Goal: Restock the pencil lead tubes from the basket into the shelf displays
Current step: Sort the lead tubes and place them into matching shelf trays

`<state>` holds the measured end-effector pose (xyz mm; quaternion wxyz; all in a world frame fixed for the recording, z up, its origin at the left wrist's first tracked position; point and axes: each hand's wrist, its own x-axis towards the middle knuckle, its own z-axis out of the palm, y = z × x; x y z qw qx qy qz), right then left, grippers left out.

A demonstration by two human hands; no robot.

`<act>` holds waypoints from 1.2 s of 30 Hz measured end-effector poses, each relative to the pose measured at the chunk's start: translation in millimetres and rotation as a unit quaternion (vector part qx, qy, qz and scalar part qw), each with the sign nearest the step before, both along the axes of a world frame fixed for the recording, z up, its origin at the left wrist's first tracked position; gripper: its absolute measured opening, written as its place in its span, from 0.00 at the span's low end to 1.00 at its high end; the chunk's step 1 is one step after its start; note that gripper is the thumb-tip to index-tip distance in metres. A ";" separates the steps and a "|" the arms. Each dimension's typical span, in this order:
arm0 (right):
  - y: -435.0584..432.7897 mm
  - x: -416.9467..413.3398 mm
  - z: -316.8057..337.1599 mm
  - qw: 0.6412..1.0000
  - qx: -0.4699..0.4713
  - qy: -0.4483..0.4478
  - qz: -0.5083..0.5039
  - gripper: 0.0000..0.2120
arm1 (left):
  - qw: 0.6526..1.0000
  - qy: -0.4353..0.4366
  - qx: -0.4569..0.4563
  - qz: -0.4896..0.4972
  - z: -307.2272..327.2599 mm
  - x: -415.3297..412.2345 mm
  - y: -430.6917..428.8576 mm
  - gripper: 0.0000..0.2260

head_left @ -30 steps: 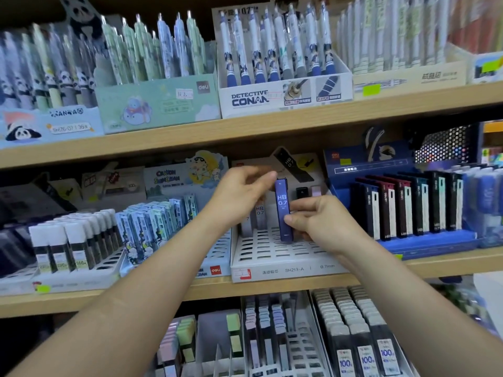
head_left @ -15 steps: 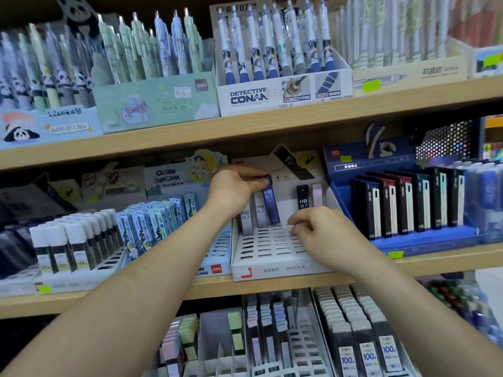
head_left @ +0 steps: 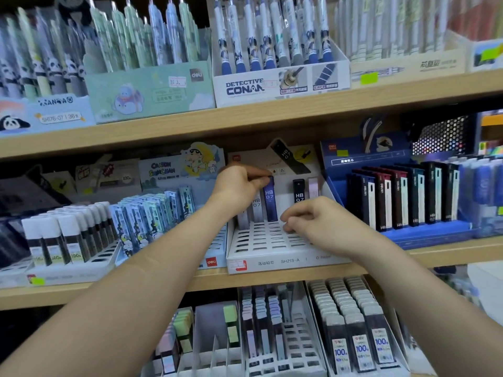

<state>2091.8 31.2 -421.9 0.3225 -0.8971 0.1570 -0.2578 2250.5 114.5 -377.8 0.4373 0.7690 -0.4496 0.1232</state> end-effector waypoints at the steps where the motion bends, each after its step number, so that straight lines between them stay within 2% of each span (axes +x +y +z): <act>1: -0.2 -1.9 1.4 1.000 0.013 0.000 0.015 0.11 | 1.000 -0.019 0.010 0.009 0.3 0.2 0.8 0.10; 3: -0.3 -6.1 4.1 0.999 -0.004 0.025 0.047 0.14 | 0.998 -0.048 0.027 0.021 1.9 0.0 1.0 0.11; 6: 1.7 -11.6 5.3 0.985 -0.088 0.119 0.093 0.25 | 0.996 -0.073 0.025 0.035 3.0 -1.2 -1.2 0.09; 9: 3.3 -15.0 4.6 0.963 -0.183 0.183 0.072 0.32 | 0.990 -0.119 0.060 0.047 0.2 -1.7 -4.4 0.09; 13: 1.3 -15.6 6.0 0.959 -0.203 0.187 0.069 0.31 | 0.979 -0.178 0.079 0.057 -3.9 1.4 -3.7 0.10; 19: -1.6 -14.0 9.4 0.957 -0.205 0.192 0.077 0.30 | 0.949 -0.267 0.165 0.042 -8.0 1.5 9.4 0.16; 23: 1.3 -16.5 4.4 0.962 -0.207 0.165 0.064 0.30 | 0.965 -0.240 0.104 0.032 -10.5 -16.9 36.8 0.17; 26: 9.0 -22.3 -2.9 0.984 -0.167 0.051 0.047 0.28 | 0.976 -0.216 0.028 0.016 -25.3 -32.8 73.9 0.15; 30: 33.7 -31.1 -15.2 0.988 -0.080 -0.110 0.078 0.11 | 0.993 -0.104 -0.053 -0.023 -66.2 -50.4 129.8 0.12; 33: 56.8 -34.3 -26.8 0.983 -0.079 -0.123 0.112 0.06 | 0.998 -0.024 -0.032 -0.050 -103.4 -59.8 165.7 0.16; 36: 78.5 -34.4 -38.6 0.980 -0.071 -0.088 0.161 0.06 | 0.998 0.010 0.042 -0.039 -138.0 -61.4 194.0 0.17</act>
